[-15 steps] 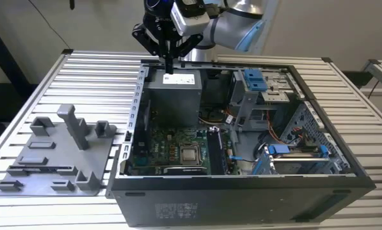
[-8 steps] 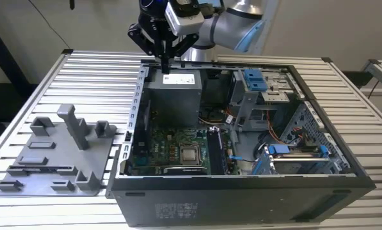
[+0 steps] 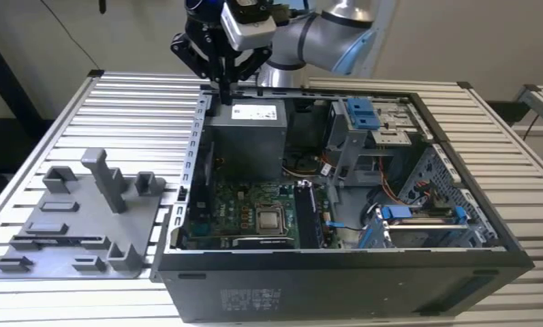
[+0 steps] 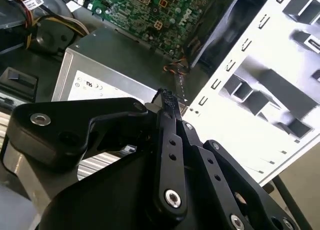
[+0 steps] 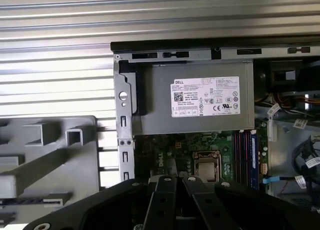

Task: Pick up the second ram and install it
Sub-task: 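Reach for the second ram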

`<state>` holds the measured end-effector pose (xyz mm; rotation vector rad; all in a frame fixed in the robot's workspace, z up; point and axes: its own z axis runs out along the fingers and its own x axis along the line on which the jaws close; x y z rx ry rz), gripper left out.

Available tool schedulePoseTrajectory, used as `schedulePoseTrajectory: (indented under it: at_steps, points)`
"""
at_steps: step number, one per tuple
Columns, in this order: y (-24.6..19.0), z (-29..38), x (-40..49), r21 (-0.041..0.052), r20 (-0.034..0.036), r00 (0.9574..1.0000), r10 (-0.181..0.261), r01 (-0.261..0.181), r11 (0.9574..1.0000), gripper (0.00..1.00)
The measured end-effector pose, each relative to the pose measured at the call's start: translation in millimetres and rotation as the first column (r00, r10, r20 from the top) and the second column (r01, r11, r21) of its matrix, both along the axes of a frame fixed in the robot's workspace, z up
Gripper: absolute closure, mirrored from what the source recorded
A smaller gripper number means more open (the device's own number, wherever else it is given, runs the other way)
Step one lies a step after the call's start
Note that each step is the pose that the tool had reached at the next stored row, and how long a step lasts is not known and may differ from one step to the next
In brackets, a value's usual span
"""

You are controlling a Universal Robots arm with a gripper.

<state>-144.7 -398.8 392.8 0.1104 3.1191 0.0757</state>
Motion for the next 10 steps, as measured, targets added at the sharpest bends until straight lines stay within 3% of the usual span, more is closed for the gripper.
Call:
schedulePoseTrajectory:
  at_steps: [6,10]
  points:
    - [-0.6,0.0,-12.3,0.0002,-0.0011,1.0,0.001,-0.001,1.0,0.89]
    - [-0.8,0.0,-21.3,0.0007,-0.0089,1.0,0.001,-0.001,1.0,0.89]
